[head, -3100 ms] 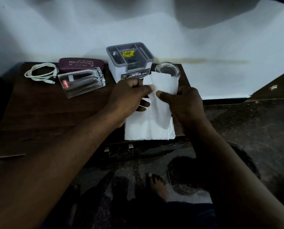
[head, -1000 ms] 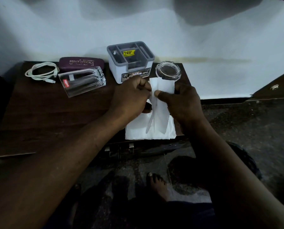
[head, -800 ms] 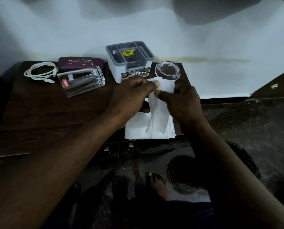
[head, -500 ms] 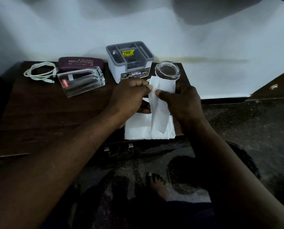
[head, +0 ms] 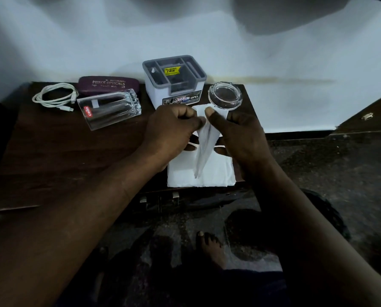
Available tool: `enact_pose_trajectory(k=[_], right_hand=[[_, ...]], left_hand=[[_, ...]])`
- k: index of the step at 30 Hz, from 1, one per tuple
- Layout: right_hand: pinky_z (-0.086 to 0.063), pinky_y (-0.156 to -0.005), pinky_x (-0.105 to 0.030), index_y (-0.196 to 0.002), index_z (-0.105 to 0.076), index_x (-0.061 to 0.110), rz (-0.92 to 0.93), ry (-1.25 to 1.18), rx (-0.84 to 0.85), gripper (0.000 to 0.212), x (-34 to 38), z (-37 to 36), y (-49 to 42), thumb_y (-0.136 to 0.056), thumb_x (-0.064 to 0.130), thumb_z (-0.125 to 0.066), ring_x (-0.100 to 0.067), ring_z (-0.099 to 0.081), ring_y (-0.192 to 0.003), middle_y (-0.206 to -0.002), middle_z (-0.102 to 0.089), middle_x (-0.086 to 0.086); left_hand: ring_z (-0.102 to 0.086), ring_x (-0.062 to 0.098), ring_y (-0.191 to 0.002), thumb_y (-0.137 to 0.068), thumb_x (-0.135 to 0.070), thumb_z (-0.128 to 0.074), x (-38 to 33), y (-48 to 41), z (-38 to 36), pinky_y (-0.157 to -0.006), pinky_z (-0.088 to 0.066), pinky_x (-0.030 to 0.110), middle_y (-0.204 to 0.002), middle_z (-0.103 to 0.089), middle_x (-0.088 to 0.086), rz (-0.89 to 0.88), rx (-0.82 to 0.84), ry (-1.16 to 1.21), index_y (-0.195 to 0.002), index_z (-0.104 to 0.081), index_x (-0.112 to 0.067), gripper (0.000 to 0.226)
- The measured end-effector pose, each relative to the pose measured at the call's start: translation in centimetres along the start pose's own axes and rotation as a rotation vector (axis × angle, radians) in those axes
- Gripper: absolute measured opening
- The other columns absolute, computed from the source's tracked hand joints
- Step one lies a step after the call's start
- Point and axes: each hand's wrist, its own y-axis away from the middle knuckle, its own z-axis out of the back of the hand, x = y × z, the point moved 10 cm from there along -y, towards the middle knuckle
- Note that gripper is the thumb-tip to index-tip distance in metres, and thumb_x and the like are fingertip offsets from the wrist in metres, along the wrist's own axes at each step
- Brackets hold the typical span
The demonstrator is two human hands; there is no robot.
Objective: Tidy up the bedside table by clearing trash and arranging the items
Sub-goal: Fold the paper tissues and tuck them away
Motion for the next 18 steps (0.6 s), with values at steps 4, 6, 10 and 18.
enact_pose_trajectory(k=[4, 6, 10, 18], right_hand=[[-0.067, -0.077, -0.045, -0.095, -0.080, 0.013, -0.018, -0.028, 0.029, 0.047, -0.3, -0.5, 0.1, -0.080, 0.058, -0.081, -0.029, -0.080, -0.089, -0.090, -0.081, -0.008], [-0.065, -0.083, -0.056, -0.094, -0.083, 0.023, -0.023, -0.040, 0.011, 0.029, -0.5, -0.3, -0.1, -0.079, 0.048, -0.083, -0.029, -0.080, -0.091, -0.090, -0.082, -0.004], [-0.064, -0.079, -0.062, -0.084, -0.081, 0.024, -0.075, -0.115, -0.036, 0.014, -1.1, 0.6, -0.4, -0.071, 0.028, -0.079, -0.035, -0.079, -0.092, -0.093, -0.081, -0.008], [-0.064, -0.085, -0.057, -0.090, -0.079, 0.008, -0.170, -0.187, -0.078, 0.009, -2.6, 1.2, -0.5, -0.082, 0.005, -0.075, -0.036, -0.079, -0.089, -0.093, -0.081, -0.012]], left_hand=[[-0.075, 0.028, -0.066, -0.092, -0.014, -0.074, -0.4, 0.1, -0.2, -0.065, -0.064, 0.051, -0.081, -0.077, 0.012, -0.036, 0.020, -0.055, -0.088, -0.076, -0.004, 0.011], [-0.073, 0.026, -0.064, -0.091, -0.012, -0.075, -0.1, 0.1, -0.3, -0.067, -0.065, 0.050, -0.082, -0.075, 0.015, -0.001, 0.024, -0.015, -0.086, -0.075, -0.003, 0.011], [-0.067, 0.021, -0.058, -0.090, -0.011, -0.076, 0.2, 0.1, 0.1, -0.062, -0.063, 0.037, -0.075, -0.069, 0.009, 0.062, 0.024, 0.066, -0.079, -0.070, -0.009, 0.013], [-0.060, 0.017, -0.056, -0.082, -0.006, -0.078, 2.3, -0.2, 2.2, -0.057, -0.054, 0.030, -0.073, -0.067, 0.004, 0.191, -0.054, 0.140, -0.072, -0.065, -0.020, 0.021]])
